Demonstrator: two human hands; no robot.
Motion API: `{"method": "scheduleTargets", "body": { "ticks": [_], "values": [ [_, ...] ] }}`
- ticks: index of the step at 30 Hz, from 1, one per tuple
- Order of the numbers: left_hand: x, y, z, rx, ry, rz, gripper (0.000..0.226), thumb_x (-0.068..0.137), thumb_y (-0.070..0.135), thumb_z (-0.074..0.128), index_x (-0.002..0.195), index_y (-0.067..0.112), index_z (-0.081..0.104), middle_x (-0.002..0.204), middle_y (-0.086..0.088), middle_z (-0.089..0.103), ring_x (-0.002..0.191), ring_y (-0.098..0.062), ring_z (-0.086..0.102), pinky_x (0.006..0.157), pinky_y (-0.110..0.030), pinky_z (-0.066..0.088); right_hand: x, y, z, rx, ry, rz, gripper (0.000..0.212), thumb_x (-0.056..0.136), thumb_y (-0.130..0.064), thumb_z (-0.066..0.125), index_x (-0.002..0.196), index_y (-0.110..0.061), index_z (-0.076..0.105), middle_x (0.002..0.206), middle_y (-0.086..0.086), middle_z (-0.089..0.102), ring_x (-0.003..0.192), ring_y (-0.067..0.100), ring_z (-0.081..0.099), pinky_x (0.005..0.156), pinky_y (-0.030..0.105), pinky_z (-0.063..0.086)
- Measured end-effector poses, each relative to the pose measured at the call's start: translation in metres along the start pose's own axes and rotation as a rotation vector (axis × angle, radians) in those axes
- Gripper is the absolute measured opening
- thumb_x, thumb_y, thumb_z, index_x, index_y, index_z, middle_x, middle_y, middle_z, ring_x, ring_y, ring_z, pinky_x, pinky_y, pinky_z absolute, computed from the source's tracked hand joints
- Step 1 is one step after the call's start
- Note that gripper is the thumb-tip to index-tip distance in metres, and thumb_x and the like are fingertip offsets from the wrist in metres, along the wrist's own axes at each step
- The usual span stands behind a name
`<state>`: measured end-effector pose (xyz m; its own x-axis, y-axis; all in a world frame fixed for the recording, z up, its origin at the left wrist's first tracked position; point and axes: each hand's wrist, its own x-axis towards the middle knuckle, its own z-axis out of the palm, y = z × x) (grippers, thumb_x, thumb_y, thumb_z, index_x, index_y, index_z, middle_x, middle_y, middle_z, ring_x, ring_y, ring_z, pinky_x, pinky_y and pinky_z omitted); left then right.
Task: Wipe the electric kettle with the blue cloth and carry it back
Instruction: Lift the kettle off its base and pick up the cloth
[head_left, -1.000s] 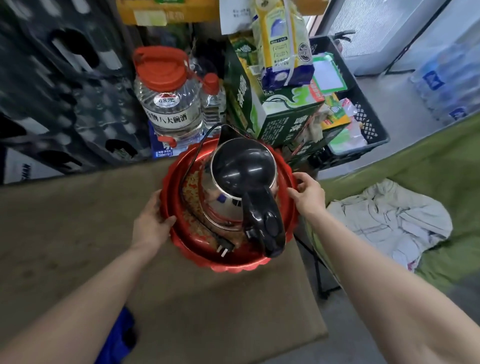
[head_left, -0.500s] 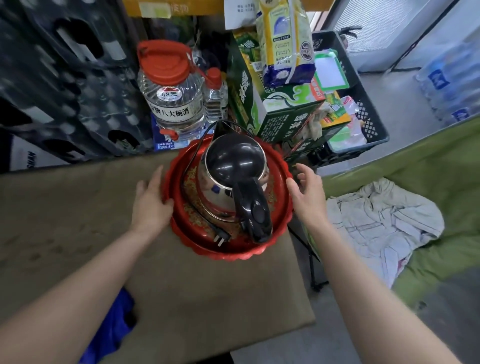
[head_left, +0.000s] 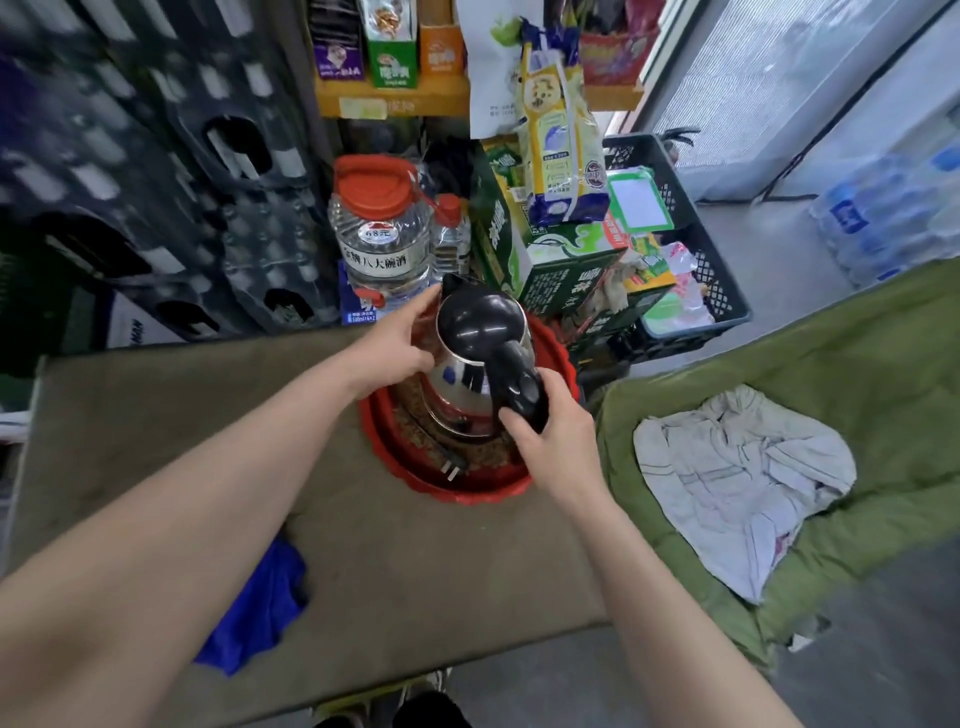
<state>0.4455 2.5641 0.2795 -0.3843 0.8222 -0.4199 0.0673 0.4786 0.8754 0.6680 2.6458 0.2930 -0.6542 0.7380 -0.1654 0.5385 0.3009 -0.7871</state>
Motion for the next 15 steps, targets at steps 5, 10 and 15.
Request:
{"method": "scheduleTargets", "body": {
  "ticks": [5, 10, 15],
  "values": [
    [-0.032, 0.004, -0.018, -0.119, 0.055, 0.104, 0.103, 0.077, -0.007, 0.073, 0.156, 0.031, 0.017, 0.158, 0.007, 0.031, 0.140, -0.009, 0.036, 0.114, -0.034, 0.037, -0.002, -0.033, -0.019, -0.064, 0.029, -0.143, 0.038, 0.089, -0.014, 0.072, 0.124, -0.019, 0.058, 0.104, -0.008, 0.067, 0.096, 0.008, 0.060, 0.082, 0.020, 0.044],
    [-0.080, 0.002, -0.075, 0.018, 0.179, 0.229, 0.113, 0.071, 0.017, 0.085, 0.155, 0.033, 0.012, 0.154, 0.005, 0.027, 0.135, -0.013, 0.042, 0.111, -0.038, 0.042, -0.010, -0.088, -0.004, -0.041, -0.020, -0.201, 0.036, 0.090, -0.016, 0.072, 0.123, -0.019, 0.057, 0.102, -0.008, 0.067, 0.095, 0.008, 0.061, 0.087, 0.028, 0.050],
    [-0.142, -0.054, -0.165, 0.119, 0.194, 0.240, 0.117, 0.068, 0.026, 0.088, 0.155, 0.035, 0.010, 0.157, 0.005, 0.025, 0.136, -0.015, 0.040, 0.106, -0.034, 0.047, -0.033, -0.137, 0.081, 0.051, -0.125, -0.236, 0.039, 0.091, -0.014, 0.072, 0.127, -0.019, 0.058, 0.109, -0.009, 0.067, 0.106, 0.010, 0.064, 0.096, 0.029, 0.050]
  ]
}}
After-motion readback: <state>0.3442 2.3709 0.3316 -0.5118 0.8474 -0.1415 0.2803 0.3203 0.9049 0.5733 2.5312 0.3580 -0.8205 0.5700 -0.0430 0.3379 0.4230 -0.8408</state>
